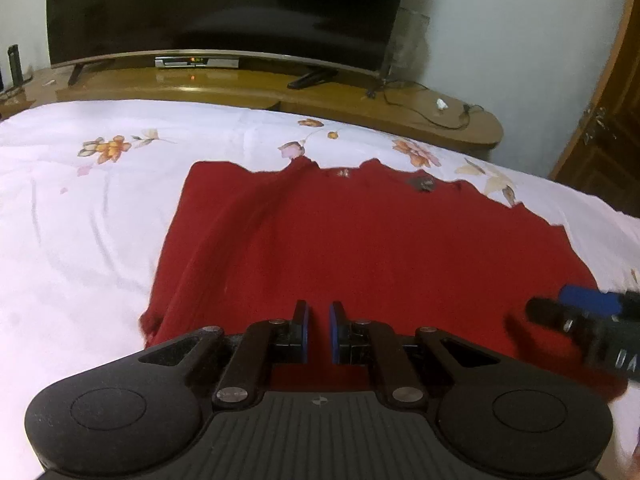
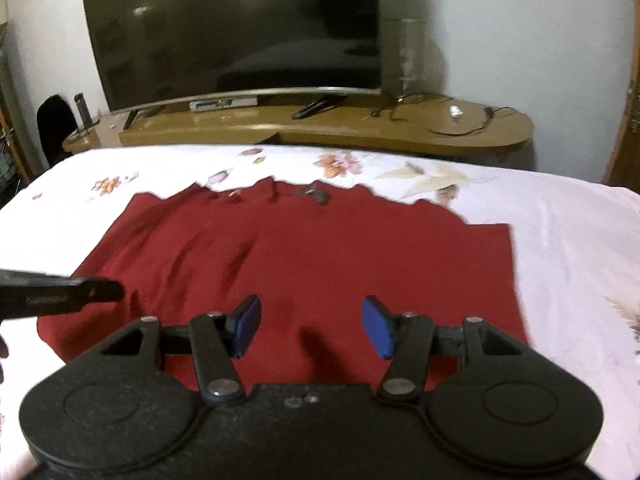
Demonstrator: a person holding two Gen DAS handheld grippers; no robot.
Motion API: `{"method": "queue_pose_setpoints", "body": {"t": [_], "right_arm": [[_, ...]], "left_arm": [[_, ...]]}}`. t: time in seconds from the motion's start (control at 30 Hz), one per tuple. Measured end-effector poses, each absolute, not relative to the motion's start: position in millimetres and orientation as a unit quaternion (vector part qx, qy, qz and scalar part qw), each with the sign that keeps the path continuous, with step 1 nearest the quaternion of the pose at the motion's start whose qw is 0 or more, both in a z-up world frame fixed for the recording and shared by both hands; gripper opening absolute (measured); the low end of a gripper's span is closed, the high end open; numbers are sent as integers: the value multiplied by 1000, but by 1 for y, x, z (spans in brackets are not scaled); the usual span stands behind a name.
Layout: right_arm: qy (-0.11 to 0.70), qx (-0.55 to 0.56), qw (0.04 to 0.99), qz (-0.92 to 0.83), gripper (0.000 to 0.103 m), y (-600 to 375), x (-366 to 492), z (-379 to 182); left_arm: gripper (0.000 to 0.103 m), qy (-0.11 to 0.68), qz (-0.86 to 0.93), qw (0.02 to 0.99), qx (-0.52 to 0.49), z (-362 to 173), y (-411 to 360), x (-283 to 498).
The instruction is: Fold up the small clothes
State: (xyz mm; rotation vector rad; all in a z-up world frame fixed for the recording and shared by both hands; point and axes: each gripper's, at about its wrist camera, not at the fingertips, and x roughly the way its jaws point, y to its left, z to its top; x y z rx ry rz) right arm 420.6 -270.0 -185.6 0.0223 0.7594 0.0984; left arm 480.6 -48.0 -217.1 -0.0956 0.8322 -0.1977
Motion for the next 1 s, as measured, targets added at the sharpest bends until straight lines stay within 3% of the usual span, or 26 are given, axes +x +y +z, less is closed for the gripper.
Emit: {"method": "queue_pose_setpoints", "body": {"t": [0.27, 0.4, 0.87, 1.0], "right_arm": [[370, 8, 928, 44, 56, -244, 457, -211], [379, -14, 925, 39, 64, -235, 463, -226], [328, 16, 944, 32, 60, -253, 480, -159], [339, 29, 940, 29, 60, -251, 488, -170]], "left_arm": [[9, 394, -91, 913, -50, -240, -41, 510], [9, 392, -97, 914, -41, -240, -42, 511], [9, 362, -92, 927, -32, -191, -30, 527], [9, 376, -81, 922, -40, -199, -16, 528]]}}
